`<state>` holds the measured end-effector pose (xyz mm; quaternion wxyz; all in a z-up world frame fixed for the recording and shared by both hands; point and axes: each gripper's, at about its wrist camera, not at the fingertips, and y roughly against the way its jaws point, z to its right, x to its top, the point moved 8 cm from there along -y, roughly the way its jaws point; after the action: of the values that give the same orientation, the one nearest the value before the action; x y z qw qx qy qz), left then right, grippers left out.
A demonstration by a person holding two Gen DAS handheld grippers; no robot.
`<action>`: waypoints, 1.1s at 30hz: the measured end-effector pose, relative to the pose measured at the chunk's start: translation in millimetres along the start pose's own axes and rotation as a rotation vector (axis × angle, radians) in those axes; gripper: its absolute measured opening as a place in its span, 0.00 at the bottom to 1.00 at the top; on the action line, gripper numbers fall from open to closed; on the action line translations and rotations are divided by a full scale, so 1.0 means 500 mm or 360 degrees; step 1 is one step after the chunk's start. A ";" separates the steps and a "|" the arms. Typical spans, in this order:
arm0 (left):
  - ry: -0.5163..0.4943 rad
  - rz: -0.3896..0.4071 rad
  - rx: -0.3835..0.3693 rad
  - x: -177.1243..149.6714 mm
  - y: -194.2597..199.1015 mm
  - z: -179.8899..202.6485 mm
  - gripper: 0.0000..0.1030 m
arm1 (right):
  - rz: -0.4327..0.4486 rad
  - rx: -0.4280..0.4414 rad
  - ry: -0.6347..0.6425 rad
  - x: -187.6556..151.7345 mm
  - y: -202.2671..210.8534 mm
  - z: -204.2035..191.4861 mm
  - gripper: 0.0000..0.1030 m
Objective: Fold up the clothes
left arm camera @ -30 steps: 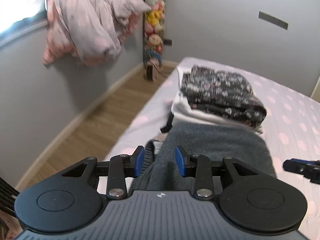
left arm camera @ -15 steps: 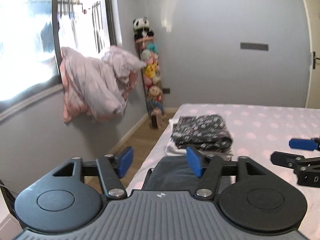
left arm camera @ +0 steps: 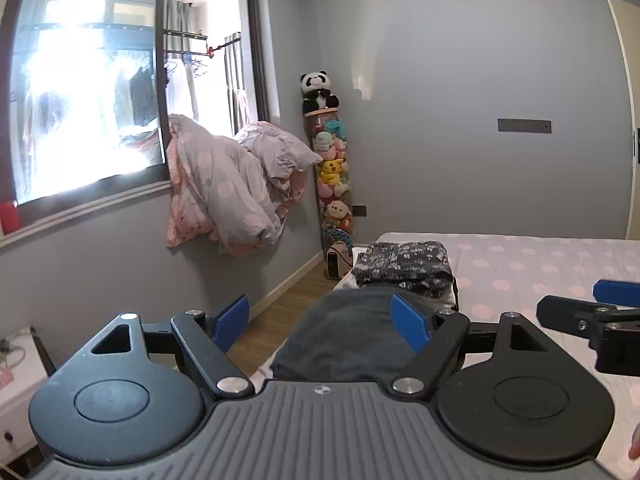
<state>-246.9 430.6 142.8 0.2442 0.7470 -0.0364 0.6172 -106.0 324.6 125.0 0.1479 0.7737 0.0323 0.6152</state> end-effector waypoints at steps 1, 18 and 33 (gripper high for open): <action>0.0018 -0.0017 -0.0002 -0.014 0.007 0.000 0.90 | -0.0010 -0.0001 -0.0013 -0.014 0.009 -0.003 0.85; 0.0181 -0.0287 0.0096 -0.211 0.074 0.040 0.90 | -0.0200 -0.0127 -0.0013 -0.195 0.100 0.002 0.87; 0.0139 -0.0331 0.0068 -0.245 0.116 0.111 0.90 | -0.0251 -0.0155 -0.0012 -0.221 0.162 0.036 0.87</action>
<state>-246.0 326.8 39.4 0.2924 0.7241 0.0651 0.6212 -126.1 218.5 38.9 0.2336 0.7629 0.0626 0.5996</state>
